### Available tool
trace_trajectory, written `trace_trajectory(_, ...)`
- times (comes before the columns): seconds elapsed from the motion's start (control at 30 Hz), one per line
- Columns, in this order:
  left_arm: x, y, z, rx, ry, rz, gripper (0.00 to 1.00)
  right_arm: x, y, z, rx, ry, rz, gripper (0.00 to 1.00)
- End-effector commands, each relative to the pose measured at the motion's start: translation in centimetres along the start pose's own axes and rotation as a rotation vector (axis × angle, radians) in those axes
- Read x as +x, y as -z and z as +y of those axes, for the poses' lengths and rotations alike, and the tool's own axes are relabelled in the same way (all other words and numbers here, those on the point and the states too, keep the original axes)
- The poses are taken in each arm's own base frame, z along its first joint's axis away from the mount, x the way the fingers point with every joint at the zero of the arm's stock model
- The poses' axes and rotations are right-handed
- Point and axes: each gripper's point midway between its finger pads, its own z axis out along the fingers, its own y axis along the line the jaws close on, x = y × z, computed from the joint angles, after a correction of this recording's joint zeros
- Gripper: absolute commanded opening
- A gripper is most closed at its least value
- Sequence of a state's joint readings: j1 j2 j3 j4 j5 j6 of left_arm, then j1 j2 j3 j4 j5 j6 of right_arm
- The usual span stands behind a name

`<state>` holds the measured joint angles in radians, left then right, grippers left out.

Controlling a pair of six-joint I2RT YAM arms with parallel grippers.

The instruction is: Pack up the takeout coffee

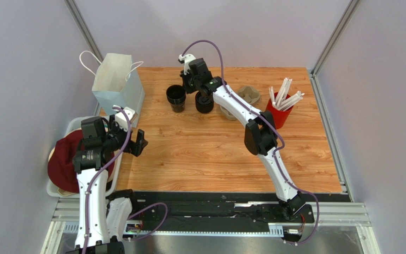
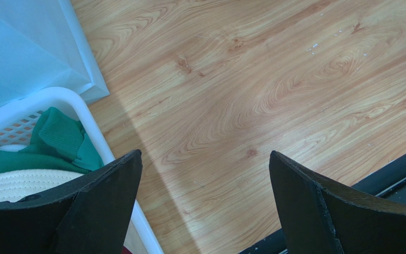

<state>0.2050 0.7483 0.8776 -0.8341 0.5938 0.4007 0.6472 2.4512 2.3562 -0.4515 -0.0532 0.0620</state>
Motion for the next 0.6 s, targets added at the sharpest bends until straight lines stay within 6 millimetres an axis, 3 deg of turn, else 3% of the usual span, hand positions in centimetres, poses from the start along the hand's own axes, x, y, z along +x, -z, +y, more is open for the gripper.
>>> trace_trajectory(0.0,-0.4,-0.1,0.2,0.002,-0.027,-0.02,0.98,-3.8,1.1,0.0,0.004,0.032,-0.094,0.0)
trace_trajectory(0.13,-0.4,-0.1,0.2,0.002,-0.028,-0.02,0.98,-4.5,1.5,0.2,0.002,0.044,-0.108,0.02)
trace_trajectory(0.23,-0.5,0.0,0.2,0.0,-0.03,-0.023,0.98,-4.4,1.5,0.0,0.009,0.053,-0.105,0.17)
trace_trajectory(0.57,-0.4,-0.1,0.3,0.0,-0.028,-0.02,0.98,-2.4,0.6,-0.2,0.01,0.05,-0.064,0.21)
